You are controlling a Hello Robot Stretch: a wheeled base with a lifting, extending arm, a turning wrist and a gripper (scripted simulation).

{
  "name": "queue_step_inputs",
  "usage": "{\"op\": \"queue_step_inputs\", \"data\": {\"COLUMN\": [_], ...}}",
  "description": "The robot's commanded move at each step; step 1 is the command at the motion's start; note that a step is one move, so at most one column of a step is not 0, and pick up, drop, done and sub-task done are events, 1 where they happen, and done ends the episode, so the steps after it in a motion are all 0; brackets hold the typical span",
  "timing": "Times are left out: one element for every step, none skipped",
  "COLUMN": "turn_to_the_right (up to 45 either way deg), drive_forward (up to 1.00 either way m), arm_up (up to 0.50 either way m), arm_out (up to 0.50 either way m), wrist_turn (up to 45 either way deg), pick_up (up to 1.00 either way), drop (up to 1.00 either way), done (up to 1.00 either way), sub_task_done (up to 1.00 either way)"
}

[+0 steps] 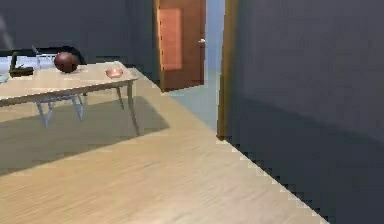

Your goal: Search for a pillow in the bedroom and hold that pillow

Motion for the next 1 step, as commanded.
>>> {"op": "queue_step_inputs", "data": {"turn_to_the_right": [-45.0], "drive_forward": [0.0], "arm_up": [0.0], "arm_out": [0.0], "wrist_turn": [0.0], "pick_up": [0.0], "drop": [0.0], "done": [0.0], "sub_task_done": [0.0]}}
